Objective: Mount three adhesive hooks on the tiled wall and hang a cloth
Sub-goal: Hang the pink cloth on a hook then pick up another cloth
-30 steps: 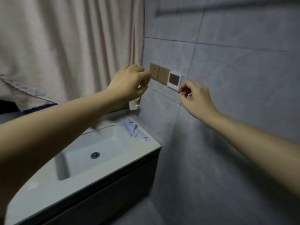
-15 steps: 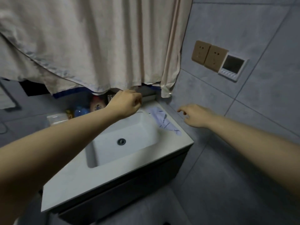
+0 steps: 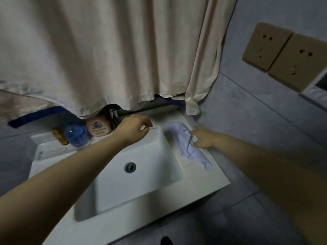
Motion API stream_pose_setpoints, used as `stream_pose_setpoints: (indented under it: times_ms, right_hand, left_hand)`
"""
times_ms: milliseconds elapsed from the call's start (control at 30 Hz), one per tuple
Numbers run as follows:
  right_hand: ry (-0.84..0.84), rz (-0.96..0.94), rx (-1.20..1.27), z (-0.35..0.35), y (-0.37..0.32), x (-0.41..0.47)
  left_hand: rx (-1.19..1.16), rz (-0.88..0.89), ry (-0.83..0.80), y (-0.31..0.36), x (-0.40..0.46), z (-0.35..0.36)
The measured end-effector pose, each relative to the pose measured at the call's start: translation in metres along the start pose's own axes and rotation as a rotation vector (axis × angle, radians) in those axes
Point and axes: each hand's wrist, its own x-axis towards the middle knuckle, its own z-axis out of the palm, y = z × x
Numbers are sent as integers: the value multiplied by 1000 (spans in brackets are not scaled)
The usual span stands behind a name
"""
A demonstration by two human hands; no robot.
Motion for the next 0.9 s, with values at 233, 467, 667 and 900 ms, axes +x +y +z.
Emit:
stream_pose_setpoints:
  times_ms: [233,467,667,900]
  right_hand:
    - [-150,63,66,17,23,84]
    - [-216,125,402,20,34,128]
    - [-2,71,493,24,30,136]
    - [363,100,871,3,18,94]
  left_hand:
    - [-94,-124,-111,-39,28,55]
    - [-131,-165,-171,-52,47,75]
    - [-138,-160,-230,-47,60,72]
    - [-128,-99,-270,-20,73,60]
